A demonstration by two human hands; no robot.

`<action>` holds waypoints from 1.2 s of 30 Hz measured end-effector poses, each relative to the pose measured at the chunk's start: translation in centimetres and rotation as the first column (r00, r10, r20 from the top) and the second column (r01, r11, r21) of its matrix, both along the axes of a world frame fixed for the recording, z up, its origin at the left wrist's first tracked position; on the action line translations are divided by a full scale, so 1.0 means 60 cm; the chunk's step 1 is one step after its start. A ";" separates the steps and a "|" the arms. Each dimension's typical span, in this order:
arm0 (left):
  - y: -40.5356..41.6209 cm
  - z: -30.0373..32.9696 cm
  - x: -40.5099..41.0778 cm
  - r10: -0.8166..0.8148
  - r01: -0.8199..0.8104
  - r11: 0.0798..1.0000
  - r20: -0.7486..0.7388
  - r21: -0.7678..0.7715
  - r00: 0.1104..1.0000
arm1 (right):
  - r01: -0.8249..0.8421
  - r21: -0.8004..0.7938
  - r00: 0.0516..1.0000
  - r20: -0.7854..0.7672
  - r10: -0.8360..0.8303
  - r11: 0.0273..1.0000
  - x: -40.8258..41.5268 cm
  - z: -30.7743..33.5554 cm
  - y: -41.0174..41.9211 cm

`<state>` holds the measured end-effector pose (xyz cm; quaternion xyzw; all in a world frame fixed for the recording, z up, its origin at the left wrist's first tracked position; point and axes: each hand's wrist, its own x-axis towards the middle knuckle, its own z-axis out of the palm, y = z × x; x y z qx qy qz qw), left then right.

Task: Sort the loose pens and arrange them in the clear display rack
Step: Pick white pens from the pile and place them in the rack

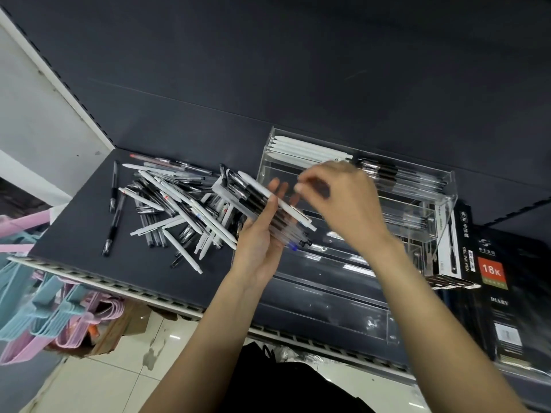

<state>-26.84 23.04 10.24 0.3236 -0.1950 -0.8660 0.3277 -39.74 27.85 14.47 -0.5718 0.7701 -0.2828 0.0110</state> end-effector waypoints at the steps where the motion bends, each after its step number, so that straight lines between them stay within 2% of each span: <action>1: 0.001 0.001 -0.002 -0.011 0.011 1.000 -0.001 -0.017 1.000 | -0.016 0.082 1.000 0.004 0.016 0.997 0.014 -0.005 0.009; 5: 0.009 0.004 -0.005 -0.065 0.064 0.996 -0.021 -0.069 0.998 | -0.047 0.145 0.990 0.142 0.026 0.988 0.024 -0.017 0.022; 8: 0.013 0.005 -0.004 -0.089 0.088 0.993 -0.016 -0.077 0.996 | -0.098 0.191 0.982 0.176 0.064 0.977 0.016 -0.005 0.022; 10: 0.013 0.002 -0.002 -0.086 0.085 0.994 -0.001 -0.071 0.996 | -0.057 0.166 0.992 0.120 0.037 0.984 -0.004 0.009 0.022; 14: 0.008 -0.002 0.007 -0.061 0.063 0.994 0.019 -0.090 0.998 | 0.150 0.013 0.976 -0.161 -0.146 0.989 -0.073 0.041 -0.007; 16: 0.004 -0.006 0.015 -0.057 0.059 0.995 0.032 -0.077 0.998 | 0.182 0.066 0.964 -0.208 -0.165 0.981 -0.096 0.039 -0.038; 20: -0.004 -0.011 0.027 -0.043 0.046 0.997 0.048 -0.065 0.998 | 0.146 0.252 0.958 -0.277 -0.073 0.957 -0.104 0.012 -0.083; 26: -0.011 -0.013 0.035 -0.014 0.018 0.997 0.049 -0.070 0.999 | 0.162 0.234 0.924 -0.376 -0.064 0.959 -0.100 -0.008 -0.099; 33: -0.010 -0.006 0.025 -0.028 0.028 0.999 -0.015 -0.034 0.999 | 0.129 0.181 0.947 -0.314 -0.067 0.975 -0.098 -0.011 -0.090; 36: -0.007 -0.004 0.017 -0.032 0.030 0.999 -0.070 -0.035 0.997 | 0.073 -0.011 0.979 -0.191 -0.074 0.997 -0.078 0.003 -0.062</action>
